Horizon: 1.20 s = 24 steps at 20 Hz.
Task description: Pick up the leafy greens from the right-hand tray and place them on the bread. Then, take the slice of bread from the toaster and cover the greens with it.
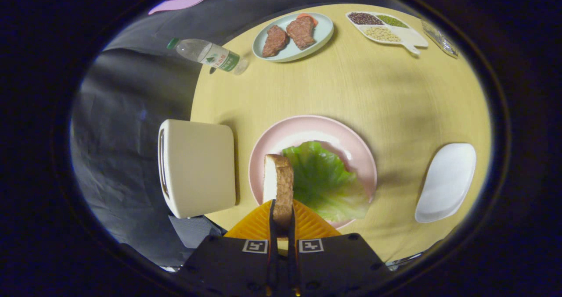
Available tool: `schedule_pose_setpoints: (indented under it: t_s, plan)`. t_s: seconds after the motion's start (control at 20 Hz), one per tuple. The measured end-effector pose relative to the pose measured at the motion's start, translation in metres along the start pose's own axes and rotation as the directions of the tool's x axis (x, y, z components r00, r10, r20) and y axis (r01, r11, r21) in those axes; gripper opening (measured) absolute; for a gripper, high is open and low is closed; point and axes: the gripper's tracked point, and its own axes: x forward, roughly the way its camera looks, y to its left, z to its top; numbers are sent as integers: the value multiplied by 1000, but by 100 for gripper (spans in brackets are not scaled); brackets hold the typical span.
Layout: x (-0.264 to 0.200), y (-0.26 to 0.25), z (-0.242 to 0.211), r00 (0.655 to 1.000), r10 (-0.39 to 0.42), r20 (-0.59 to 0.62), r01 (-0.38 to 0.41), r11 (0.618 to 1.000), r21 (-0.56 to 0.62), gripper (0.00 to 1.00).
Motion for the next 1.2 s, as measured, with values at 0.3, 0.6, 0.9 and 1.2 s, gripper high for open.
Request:
schedule_pose_setpoints:
  t_s: [0.3, 0.6, 0.9, 1.2]
  plan:
    - [8, -29, 2, 995, -98, 30, 101, 991, -86, 30]
    - [7, -67, 5, 963, -238, 130, 259, 946, -193, 66]
    - [-25, -62, 21, 922, -205, 327, 284, 935, -213, 100]
    - [-132, -54, 72, 664, -170, 728, 442, 875, -199, 100]
